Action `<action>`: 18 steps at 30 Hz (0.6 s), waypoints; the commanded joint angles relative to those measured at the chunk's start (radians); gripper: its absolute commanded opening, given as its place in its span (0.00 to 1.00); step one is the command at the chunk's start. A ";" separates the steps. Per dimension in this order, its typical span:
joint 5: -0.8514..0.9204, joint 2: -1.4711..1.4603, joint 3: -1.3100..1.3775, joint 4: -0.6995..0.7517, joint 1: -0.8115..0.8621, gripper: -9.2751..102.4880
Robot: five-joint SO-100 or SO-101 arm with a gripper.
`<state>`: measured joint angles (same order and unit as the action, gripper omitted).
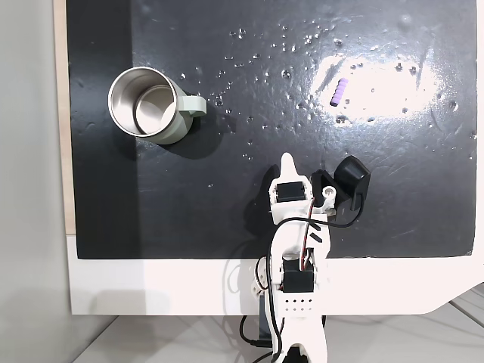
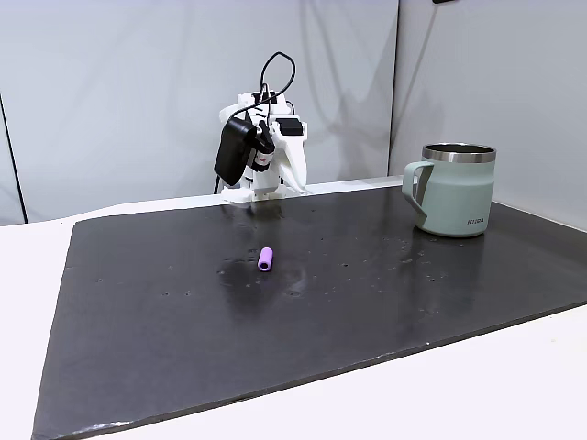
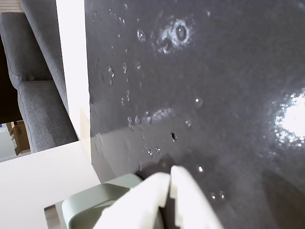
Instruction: Grasp a pengrip and put it in the cup.
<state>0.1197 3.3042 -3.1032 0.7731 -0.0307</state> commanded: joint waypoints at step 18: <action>0.152 0.014 0.037 0.012 0.057 0.08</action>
<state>0.2025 3.3042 -3.1032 0.7731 -0.0123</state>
